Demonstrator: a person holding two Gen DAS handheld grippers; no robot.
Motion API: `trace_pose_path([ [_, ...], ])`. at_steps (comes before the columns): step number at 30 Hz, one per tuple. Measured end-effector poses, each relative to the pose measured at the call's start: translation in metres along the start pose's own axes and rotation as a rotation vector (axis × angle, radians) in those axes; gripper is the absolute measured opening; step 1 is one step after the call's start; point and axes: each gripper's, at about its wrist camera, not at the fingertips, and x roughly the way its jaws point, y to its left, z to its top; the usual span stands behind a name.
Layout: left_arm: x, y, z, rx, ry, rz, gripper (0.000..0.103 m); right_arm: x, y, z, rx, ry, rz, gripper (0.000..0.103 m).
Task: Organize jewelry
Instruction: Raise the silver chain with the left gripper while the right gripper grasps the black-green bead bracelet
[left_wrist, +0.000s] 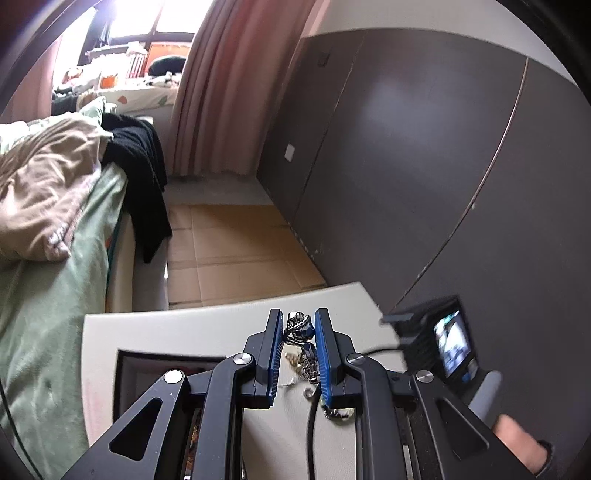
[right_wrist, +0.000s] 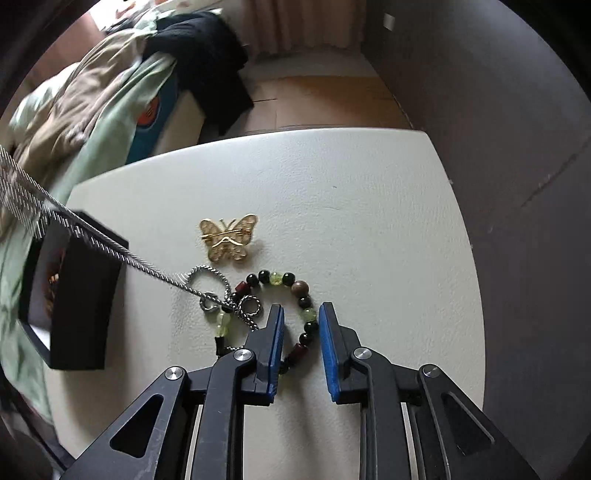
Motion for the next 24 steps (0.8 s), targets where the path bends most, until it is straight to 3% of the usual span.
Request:
trace_pose_path([
  [4, -0.020, -0.006, 0.017, -0.004, -0.049, 0.006, 0.016, -0.005, -0.018, 0.000, 0.062, 0.003, 0.138, 0.010],
  [7, -0.037, -0.013, 0.032, 0.012, -0.083, 0.016, 0.004, -0.023, -0.029, -0.002, 0.103, -0.040, 0.280, 0.010],
  [12, -0.068, -0.027, 0.054, 0.051, -0.137, 0.060, 0.004, -0.045, -0.032, 0.000, 0.136, -0.102, 0.427, 0.010],
  [24, -0.142, -0.061, 0.095, 0.148, -0.280, 0.137, 0.003, -0.055, -0.026, 0.008, 0.175, -0.146, 0.475, 0.010],
])
